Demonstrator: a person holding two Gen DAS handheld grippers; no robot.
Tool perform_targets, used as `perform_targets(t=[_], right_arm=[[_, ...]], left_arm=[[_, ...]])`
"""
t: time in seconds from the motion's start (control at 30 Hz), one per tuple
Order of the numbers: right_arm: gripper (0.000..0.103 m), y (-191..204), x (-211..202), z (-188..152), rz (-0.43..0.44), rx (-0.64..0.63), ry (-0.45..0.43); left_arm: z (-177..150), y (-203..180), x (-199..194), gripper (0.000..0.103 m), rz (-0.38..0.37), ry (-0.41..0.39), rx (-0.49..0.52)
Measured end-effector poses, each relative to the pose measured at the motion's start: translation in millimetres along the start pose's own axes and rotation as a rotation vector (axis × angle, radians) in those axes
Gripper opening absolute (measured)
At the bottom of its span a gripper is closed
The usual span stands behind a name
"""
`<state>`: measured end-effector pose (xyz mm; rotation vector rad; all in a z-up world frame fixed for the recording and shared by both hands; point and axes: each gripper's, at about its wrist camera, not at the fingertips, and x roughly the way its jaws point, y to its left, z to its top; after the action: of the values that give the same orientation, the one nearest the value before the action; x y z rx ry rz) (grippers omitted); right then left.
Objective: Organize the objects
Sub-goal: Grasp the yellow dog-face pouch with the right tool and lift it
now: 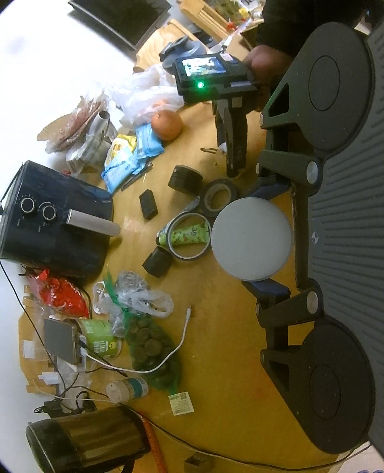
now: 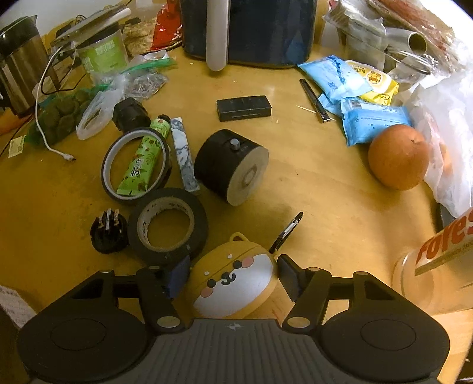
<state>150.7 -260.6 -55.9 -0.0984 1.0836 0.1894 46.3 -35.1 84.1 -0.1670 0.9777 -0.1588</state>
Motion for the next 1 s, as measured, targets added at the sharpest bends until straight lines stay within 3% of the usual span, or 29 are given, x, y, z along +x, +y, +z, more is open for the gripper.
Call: perform_targets(t=[0.3, 0.47, 0.6, 0.7, 0.73, 0.87, 1.0], right_arm=[[0.067, -12.3, -4.1, -4.4, 0.035, -0.027, -0.003], [0.087, -11.4, -12.8, -3.5, -0.012, 0.067, -0.016], [0.089, -18.9, -4.5, -5.0, -0.006, 0.21, 0.041], [0.082, -18.0, 7.1, -6.5, -0.014, 0.242, 0.065], [0.074, -15.8, 10.3, -6.9, -0.018, 0.242, 0.071], [0.061, -4.7, 16.5, -8.5, -0.08, 0.216, 0.058], [0.06, -4.5, 14.3, -11.1, -0.091, 0.211, 0.033]], left_arm=[[-3.5, 4.9, -2.6, 0.053, 0.005, 0.003, -0.021], [-5.4, 6.1, -5.8, 0.053, 0.008, -0.001, -0.024], [-7.3, 7.9, -8.7, 0.053, 0.012, -0.003, -0.029], [-8.5, 8.6, -10.7, 0.053, 0.015, -0.004, -0.028], [-9.0, 8.7, -11.6, 0.053, 0.015, -0.005, -0.028], [-12.0, 9.9, -14.0, 0.053, 0.014, -0.004, -0.029], [-15.8, 13.9, -16.4, 0.053, 0.011, 0.0, -0.032]])
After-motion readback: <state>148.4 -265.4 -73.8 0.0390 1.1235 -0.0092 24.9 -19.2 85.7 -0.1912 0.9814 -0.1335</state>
